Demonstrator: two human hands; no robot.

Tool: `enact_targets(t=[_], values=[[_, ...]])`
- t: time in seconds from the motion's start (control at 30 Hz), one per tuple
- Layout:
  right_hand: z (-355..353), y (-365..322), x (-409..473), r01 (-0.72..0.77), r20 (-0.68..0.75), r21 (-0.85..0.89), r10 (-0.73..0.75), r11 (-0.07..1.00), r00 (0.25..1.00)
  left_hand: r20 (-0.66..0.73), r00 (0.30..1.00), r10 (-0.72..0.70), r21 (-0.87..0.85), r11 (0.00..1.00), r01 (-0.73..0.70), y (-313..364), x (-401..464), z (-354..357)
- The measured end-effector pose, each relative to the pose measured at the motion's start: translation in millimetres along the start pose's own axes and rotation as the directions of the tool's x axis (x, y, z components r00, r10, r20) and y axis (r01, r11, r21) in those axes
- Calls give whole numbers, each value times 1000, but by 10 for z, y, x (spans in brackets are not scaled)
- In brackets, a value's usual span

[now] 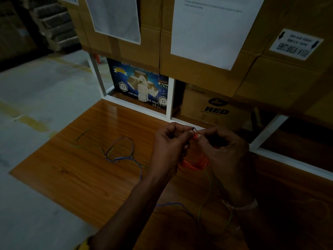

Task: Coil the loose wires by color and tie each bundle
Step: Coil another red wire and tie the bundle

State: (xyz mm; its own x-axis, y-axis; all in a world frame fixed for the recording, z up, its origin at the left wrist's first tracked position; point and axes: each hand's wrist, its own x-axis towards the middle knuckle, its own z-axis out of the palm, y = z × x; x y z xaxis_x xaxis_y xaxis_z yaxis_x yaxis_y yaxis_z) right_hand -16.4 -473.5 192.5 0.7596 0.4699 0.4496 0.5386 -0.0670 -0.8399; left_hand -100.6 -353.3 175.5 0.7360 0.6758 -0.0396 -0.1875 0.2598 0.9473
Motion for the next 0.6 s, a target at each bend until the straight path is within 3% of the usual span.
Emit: enact_targets(t=[0.6], values=[[-25,32,-28,-66,40,36,65,997,997,-9,1000,4,3,1000,-4,-39,-23,26]])
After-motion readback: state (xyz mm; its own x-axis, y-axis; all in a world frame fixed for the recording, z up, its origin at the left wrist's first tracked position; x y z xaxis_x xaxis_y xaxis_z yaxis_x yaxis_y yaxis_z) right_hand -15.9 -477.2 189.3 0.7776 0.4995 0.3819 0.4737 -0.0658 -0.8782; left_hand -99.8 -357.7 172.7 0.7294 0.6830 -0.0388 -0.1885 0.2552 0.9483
